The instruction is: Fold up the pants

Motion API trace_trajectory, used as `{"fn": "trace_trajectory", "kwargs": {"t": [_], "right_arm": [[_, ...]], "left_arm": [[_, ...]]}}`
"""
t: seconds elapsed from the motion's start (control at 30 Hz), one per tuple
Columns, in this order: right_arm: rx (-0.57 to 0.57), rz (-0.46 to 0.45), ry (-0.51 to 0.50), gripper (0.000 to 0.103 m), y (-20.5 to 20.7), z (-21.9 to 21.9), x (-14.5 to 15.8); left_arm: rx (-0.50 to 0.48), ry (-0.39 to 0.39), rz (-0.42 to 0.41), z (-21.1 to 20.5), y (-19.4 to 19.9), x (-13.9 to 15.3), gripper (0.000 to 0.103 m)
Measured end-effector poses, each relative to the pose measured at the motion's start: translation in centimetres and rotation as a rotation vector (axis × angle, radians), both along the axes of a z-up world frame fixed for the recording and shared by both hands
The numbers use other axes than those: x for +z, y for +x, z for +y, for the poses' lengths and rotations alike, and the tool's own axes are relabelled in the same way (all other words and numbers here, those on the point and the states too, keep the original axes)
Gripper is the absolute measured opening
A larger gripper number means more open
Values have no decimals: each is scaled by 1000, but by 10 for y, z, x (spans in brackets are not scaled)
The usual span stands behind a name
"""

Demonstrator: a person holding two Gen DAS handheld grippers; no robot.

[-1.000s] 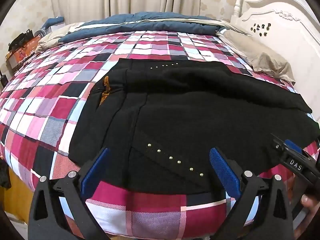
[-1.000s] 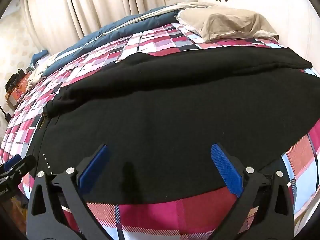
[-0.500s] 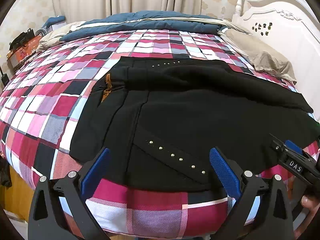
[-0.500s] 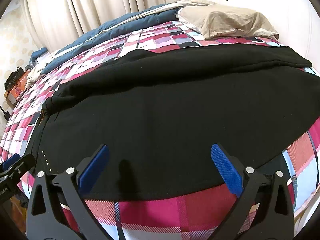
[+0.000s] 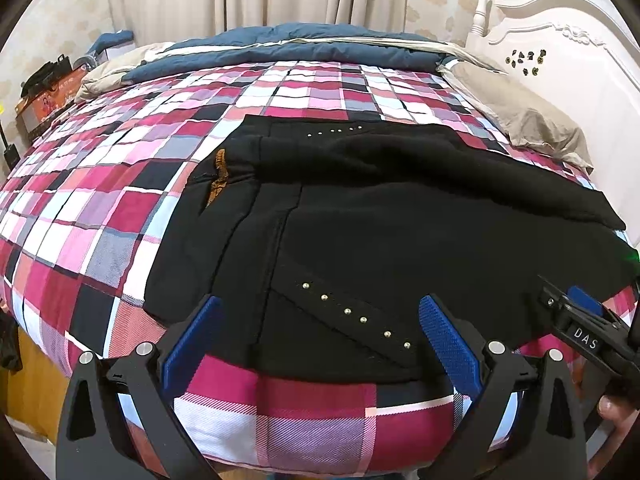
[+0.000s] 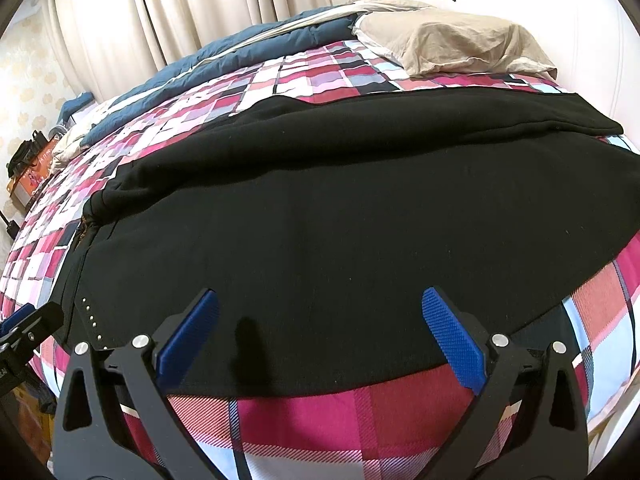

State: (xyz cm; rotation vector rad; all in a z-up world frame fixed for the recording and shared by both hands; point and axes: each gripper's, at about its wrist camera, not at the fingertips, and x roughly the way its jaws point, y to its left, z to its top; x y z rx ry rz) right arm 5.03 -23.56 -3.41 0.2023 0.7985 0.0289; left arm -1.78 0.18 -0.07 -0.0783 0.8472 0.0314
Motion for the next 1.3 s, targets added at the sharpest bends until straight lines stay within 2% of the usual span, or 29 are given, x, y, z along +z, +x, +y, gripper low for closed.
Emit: {"fn": "trace_trajectory", "kwargs": {"t": [1.3], "right_arm": [[0,3,-5,101,-5,-1,-2]], "left_arm": [[-2,-3,3,-2,-2,0,98]]}}
